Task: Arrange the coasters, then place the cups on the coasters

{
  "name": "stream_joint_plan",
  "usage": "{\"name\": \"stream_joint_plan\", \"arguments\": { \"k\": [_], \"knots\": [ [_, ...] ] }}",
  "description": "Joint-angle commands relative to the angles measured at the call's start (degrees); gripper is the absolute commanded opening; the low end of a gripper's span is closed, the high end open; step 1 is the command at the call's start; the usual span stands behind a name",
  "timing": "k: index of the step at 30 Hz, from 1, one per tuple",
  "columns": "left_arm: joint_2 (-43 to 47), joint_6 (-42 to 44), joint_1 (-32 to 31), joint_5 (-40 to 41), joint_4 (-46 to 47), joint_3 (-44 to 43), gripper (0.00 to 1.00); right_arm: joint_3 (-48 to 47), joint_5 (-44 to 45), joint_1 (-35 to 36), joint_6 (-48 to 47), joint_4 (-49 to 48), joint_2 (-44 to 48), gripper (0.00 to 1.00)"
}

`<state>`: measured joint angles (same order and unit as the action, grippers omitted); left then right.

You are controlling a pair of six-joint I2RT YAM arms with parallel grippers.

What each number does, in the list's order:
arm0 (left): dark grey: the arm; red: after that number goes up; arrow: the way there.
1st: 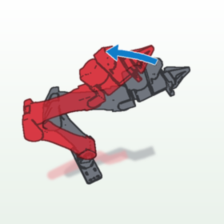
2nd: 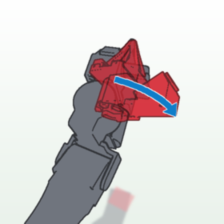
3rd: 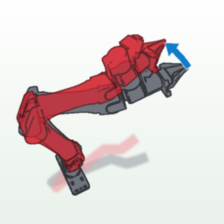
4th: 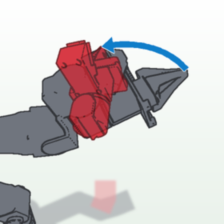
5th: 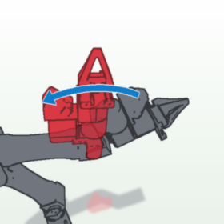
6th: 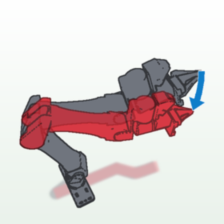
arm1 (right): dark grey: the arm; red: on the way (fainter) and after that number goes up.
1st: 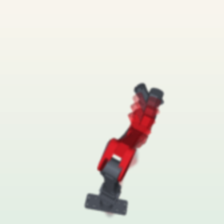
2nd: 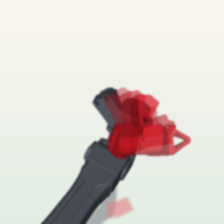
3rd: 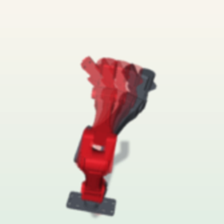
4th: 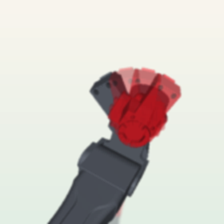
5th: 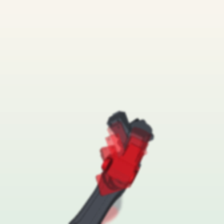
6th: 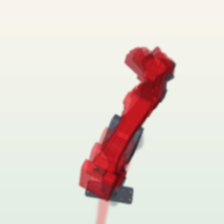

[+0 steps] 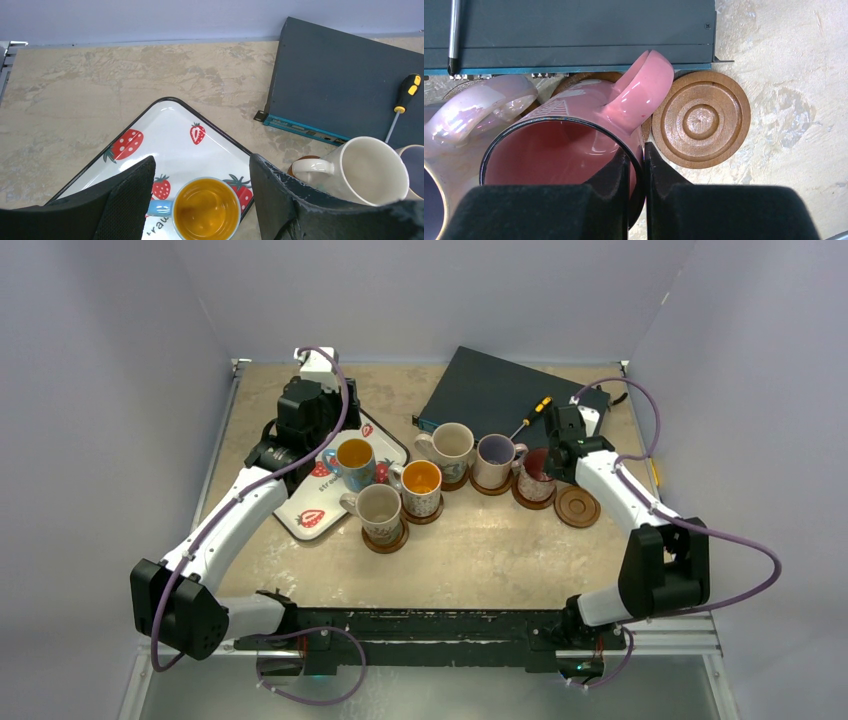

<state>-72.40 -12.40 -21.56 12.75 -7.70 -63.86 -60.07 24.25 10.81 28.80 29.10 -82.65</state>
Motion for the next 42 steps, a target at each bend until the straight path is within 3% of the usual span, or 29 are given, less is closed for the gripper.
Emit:
{"name": "stream_joint_plan", "arguments": {
  "k": [1,15,30,36,42],
  "knots": [
    [1.82,0.91,-0.06,0.61,2.18,-0.11,0.66,-2.24,0.21,-0.26,0.25,-2.83,-0.58,0.13],
    [1.78,0.89,-0.06,0.13,1.99,-0.18,0.66,-3.1,-0.41,-0.26,-0.32,-2.39,-0.35,0.41],
    [0.52,1.4,1.56,-1.29,0.53,-1.6,0.69,-6.62,-0.08,-0.24,-2.67,1.04,5.11,0.47],
    [1.13,-7.49,9.67,-10.1,-0.89,0.79,0.7,-8.13,-2.92,-0.35,-3.73,0.97,10.02,0.47],
    [4.59,-19.61,12.86,-11.11,-2.55,9.02,0.68,-8.24,-5.13,-0.33,-4.68,0.61,14.47,0.48]
  ]
}}
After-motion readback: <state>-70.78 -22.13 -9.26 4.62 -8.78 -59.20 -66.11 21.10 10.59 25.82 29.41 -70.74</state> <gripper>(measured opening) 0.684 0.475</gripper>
